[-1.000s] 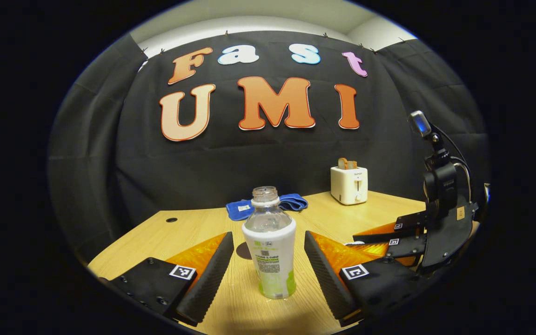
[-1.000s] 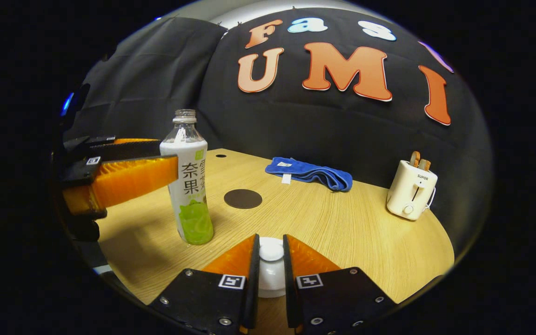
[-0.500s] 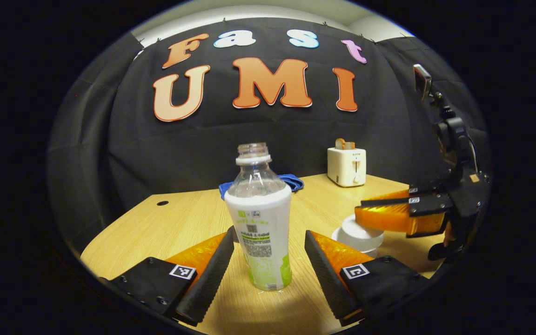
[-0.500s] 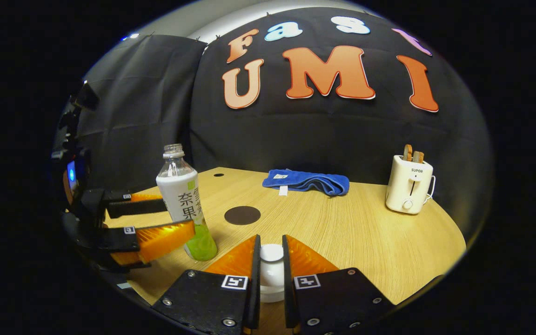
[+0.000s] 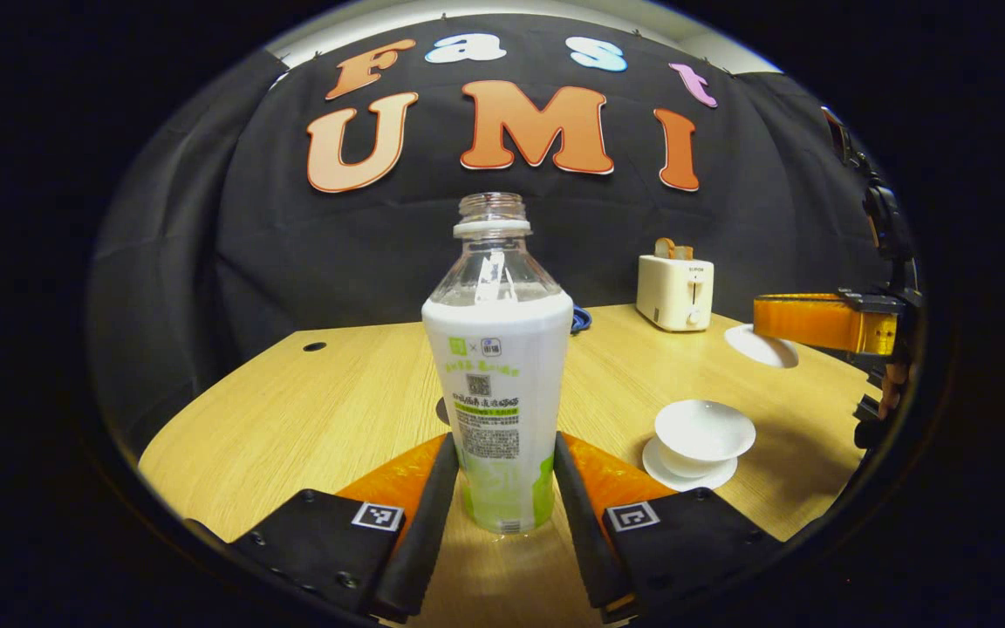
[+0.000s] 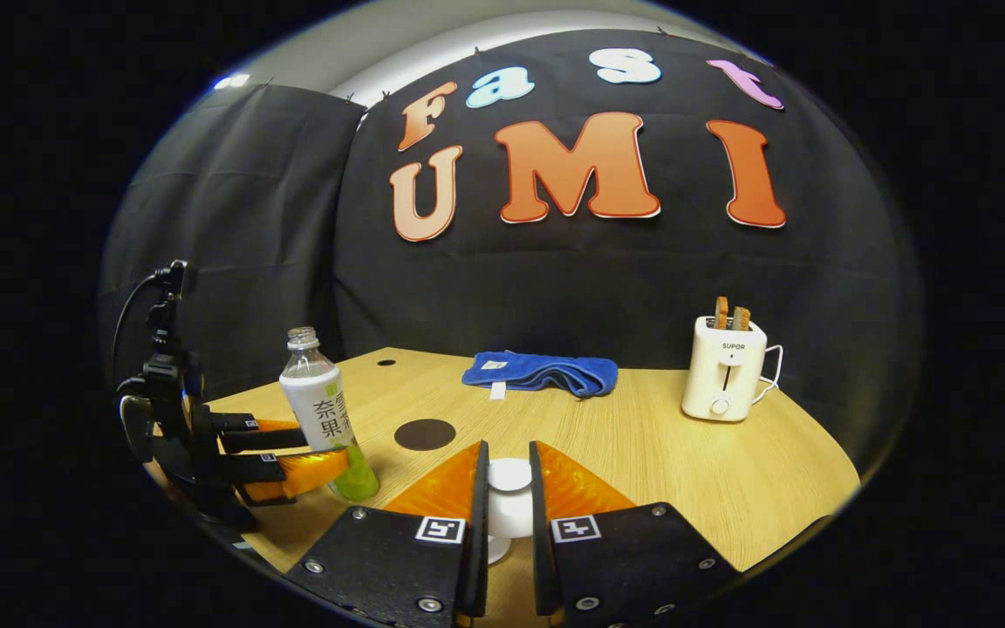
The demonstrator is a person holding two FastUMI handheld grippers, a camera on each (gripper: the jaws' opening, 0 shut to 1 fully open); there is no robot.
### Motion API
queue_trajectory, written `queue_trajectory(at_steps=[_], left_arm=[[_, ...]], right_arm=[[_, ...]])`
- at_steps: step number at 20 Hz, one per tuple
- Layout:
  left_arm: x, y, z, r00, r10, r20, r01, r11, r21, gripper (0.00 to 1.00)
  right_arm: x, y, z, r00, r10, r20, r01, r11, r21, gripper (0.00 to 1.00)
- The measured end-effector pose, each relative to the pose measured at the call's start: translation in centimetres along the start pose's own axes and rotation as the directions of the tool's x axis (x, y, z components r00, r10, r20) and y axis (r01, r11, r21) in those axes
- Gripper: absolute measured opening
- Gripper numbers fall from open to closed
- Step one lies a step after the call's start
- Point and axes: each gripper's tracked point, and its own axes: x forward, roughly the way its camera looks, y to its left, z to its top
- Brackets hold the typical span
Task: Open the teacup lid with one hand, grasp the water bottle and pour water into the teacup with the other hand; after pouring, place the water bottle on the coaster and then close the teacup lid.
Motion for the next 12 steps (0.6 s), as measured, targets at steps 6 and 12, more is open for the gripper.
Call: queue_trajectory(at_steps=[6, 12], left_arm=[[0.9, 1.9, 1.2, 0.997, 0.080, -0.018, -0.075, 0.981, 0.177, 0.65], [0.9, 3.2, 1.3, 0.989, 0.141, -0.041, -0.113, 0.906, 0.408, 0.67]], right_arm=[[-0.9, -1.8, 0.6, 0.999, -0.036, 0.021, 0.036, 0.999, 0.009, 0.22], [-2.0, -3.3, 1.6, 0.997, -0.068, 0.049, 0.067, 0.998, 0.016, 0.22]])
